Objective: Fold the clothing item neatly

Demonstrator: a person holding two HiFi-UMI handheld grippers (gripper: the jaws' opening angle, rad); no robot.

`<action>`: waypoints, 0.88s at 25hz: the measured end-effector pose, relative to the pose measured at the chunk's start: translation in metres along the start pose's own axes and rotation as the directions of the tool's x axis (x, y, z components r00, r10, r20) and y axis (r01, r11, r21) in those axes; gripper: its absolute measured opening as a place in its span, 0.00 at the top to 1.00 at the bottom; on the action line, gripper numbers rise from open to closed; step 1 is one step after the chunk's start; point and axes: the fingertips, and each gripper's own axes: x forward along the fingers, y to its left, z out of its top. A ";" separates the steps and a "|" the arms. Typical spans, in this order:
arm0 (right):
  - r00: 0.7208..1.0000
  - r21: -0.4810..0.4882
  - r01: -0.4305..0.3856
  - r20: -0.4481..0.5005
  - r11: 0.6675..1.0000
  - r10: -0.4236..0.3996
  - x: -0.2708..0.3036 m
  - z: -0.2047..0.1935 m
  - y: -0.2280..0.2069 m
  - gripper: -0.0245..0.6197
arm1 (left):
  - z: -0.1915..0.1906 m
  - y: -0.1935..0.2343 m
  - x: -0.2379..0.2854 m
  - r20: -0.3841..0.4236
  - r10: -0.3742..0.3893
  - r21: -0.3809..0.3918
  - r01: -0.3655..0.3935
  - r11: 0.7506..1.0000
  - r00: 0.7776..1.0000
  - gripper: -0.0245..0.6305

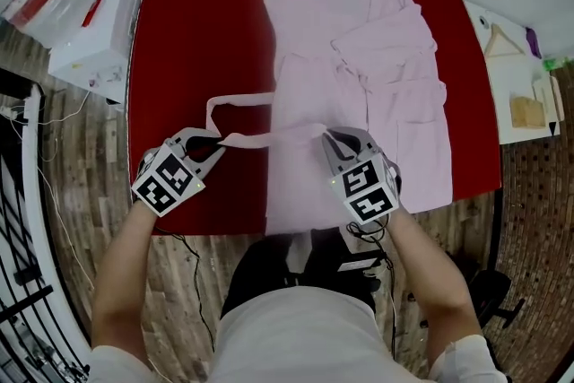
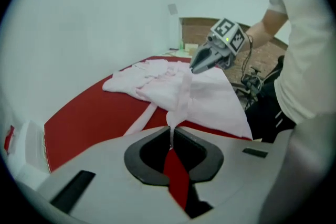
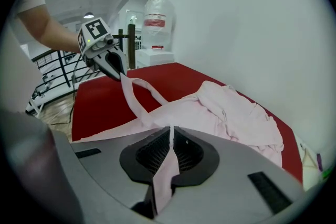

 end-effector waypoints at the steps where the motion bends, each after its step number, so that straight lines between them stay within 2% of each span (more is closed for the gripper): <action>1: 1.000 -0.005 0.004 0.007 1.000 -0.004 -0.003 -0.001 -0.007 0.91 | 0.016 0.000 0.000 0.027 0.012 -0.011 -0.012 1.000 1.000 0.93; 5: 0.999 -0.011 0.025 0.024 1.000 -0.025 -0.015 -0.009 -0.044 0.91 | 0.076 -0.004 0.007 0.098 0.051 -0.017 -0.050 0.999 0.994 0.93; 12: 0.997 -0.011 0.058 0.052 0.998 -0.057 -0.038 -0.032 -0.122 0.91 | 0.155 -0.034 0.052 0.132 0.059 -0.012 -0.058 0.998 0.989 0.93; 18: 0.994 -0.040 0.091 0.072 0.995 -0.088 -0.049 -0.052 -0.192 0.91 | 0.200 -0.060 0.103 0.116 0.042 0.025 -0.045 0.999 0.992 0.93; 22: 0.992 -0.077 0.108 0.075 0.991 -0.102 -0.043 -0.066 -0.230 0.91 | 0.221 -0.061 0.134 0.119 0.082 0.026 -0.085 0.996 0.990 0.93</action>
